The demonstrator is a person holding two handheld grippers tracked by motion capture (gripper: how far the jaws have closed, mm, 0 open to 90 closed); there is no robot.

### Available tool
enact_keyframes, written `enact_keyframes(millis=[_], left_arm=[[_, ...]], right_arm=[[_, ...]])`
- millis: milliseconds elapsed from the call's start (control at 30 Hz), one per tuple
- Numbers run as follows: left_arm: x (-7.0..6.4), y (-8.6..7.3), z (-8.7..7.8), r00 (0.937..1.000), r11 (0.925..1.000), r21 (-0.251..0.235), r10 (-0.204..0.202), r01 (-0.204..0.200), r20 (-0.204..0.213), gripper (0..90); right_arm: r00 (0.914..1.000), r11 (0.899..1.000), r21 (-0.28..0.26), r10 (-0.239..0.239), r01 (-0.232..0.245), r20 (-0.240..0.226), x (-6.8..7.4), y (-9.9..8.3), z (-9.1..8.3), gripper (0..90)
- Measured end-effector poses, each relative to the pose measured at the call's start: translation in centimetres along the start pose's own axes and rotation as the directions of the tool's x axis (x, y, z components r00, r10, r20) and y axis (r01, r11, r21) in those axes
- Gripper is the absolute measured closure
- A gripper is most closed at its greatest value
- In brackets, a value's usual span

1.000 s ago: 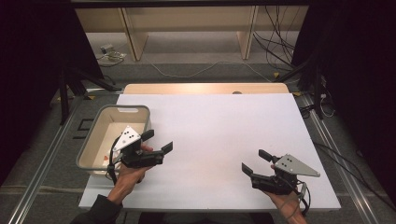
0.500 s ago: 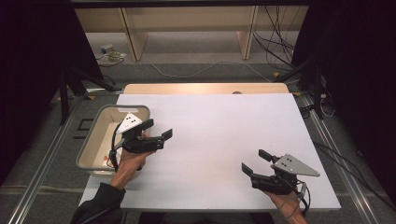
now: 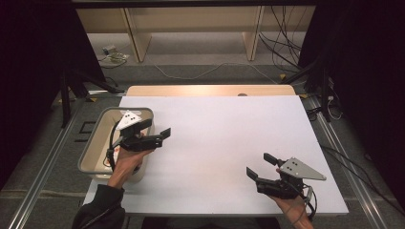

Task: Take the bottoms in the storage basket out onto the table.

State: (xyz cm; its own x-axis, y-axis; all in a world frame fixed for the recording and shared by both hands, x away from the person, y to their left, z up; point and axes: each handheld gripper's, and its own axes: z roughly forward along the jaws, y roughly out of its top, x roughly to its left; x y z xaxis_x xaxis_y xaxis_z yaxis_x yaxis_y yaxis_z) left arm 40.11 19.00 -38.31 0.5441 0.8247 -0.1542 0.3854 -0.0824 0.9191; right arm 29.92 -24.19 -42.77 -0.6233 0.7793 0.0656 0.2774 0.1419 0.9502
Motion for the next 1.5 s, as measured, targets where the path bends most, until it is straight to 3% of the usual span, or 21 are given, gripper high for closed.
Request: enact_keyframes(millis=[400, 567, 867, 1067, 1100, 1267, 1333, 1367, 1400, 1500], left_arm=[[2.2, 0.7, -1.8, 0.9976, 0.9956, 0.084, 0.047, -0.042, -0.051, 14.0], [3.0, 0.9, -2.5, 0.9953, 0.9864, 0.15, 0.078, -0.068, -0.058, 14.3], [4.0, 0.8, -3.1, 0.9923, 0.9844, 0.164, 0.081, -0.065, -0.094, 14.3], [4.7, 0.6, -3.2, 0.9892, 0.9716, 0.227, 0.095, -0.068, -0.111, 14.3], [4.9, 0.5, -3.2, 0.985, 0.9685, 0.236, 0.112, -0.078, -0.131, 14.3], [5.5, 0.2, -3.3, 0.9835, 0.9589, 0.272, 0.122, -0.081, -0.134, 14.4], [5.7, 0.1, -3.3, 0.9826, 0.9504, 0.299, 0.129, -0.084, -0.133, 14.4], [5.8, 0.0, -3.3, 0.9822, 0.9419, 0.323, 0.139, -0.091, -0.127, 14.4], [5.8, 0.0, -3.3, 0.9822, 0.9419, 0.323, 0.139, -0.091, -0.127, 14.5], [6.0, -0.2, -3.3, 0.983, 0.9322, 0.349, 0.144, -0.096, -0.113, 14.4]], right_arm=[[1.0, 1.0, 0.005, -0.001, 0.001, 0.006, -0.1, 0.0, 0.0, 21.7], [1.0, 1.0, 0.009, -0.003, 0.003, 0.005, 0.0, -0.1, 0.0, 21.8], [1.0, 1.0, 0.012, -0.001, 0.001, 0.006, 0.0, -0.1, 0.0, 21.8], [1.0, 1.0, 0.012, -0.002, 0.002, 0.006, 0.0, -0.1, 0.0, 21.8], [1.0, 1.0, 0.012, -0.004, 0.004, 0.006, 0.0, -0.1, 0.0, 21.8], [1.0, 1.0, 0.012, -0.004, 0.003, 0.006, 0.0, -0.1, 0.0, 21.8], [1.0, 1.0, 0.011, -0.004, 0.004, 0.006, 0.0, -0.1, 0.0, 21.8], [1.0, 1.0, 0.012, -0.004, 0.003, 0.007, 0.0, -0.1, 0.0, 21.8], [1.0, 1.0, 0.012, -0.004, 0.003, 0.007, 0.0, -0.1, 0.0, 21.8], [1.0, 1.0, 0.013, -0.003, 0.002, 0.007, 0.0, -0.1, 0.0, 21.8]])
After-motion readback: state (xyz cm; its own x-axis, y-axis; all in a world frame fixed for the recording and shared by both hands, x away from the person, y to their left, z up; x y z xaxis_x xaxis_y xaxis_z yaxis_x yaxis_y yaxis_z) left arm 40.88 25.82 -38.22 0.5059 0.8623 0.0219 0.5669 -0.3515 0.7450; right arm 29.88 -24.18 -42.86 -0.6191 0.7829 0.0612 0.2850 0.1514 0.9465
